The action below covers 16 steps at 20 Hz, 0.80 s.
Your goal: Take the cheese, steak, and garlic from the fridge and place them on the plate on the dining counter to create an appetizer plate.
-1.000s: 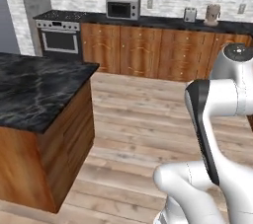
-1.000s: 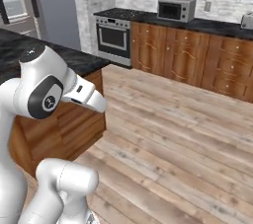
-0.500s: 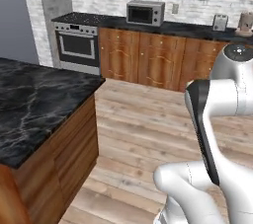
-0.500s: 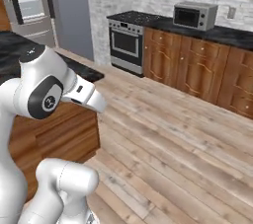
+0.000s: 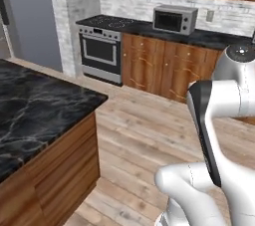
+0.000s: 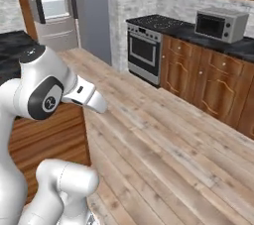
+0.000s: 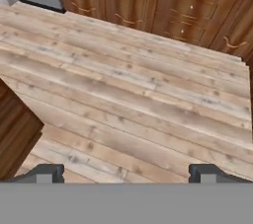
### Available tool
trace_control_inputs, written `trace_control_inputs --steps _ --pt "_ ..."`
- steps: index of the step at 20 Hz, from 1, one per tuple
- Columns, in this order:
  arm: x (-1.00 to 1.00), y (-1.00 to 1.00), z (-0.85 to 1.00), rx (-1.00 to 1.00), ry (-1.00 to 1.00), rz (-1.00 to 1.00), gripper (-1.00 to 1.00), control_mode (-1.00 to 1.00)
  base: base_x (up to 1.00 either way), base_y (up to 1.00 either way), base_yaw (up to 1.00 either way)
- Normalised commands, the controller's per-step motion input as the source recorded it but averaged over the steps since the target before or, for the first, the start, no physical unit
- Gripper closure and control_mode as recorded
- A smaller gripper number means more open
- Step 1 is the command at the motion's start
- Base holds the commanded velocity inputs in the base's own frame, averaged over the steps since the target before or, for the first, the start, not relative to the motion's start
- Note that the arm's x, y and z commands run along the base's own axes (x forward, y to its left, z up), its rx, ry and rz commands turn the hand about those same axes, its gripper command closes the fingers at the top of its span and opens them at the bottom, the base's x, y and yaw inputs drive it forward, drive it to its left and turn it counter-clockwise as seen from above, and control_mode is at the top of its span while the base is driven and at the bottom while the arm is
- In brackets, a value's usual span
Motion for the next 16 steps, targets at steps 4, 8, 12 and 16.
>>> trace_control_inputs --steps 4,8,12,16 --pt "0.0 0.0 0.0 0.0 0.0 0.0 -1.0 1.0 1.0 -0.49 0.42" --pt "0.0 0.0 0.0 0.0 0.0 0.0 -1.0 1.0 1.0 -0.49 0.45" --pt "0.0 0.0 0.0 0.0 0.0 0.0 -1.0 1.0 1.0 -0.48 0.45" --pt "0.0 0.0 0.0 0.0 0.0 0.0 -1.0 1.0 1.0 -0.41 0.49"
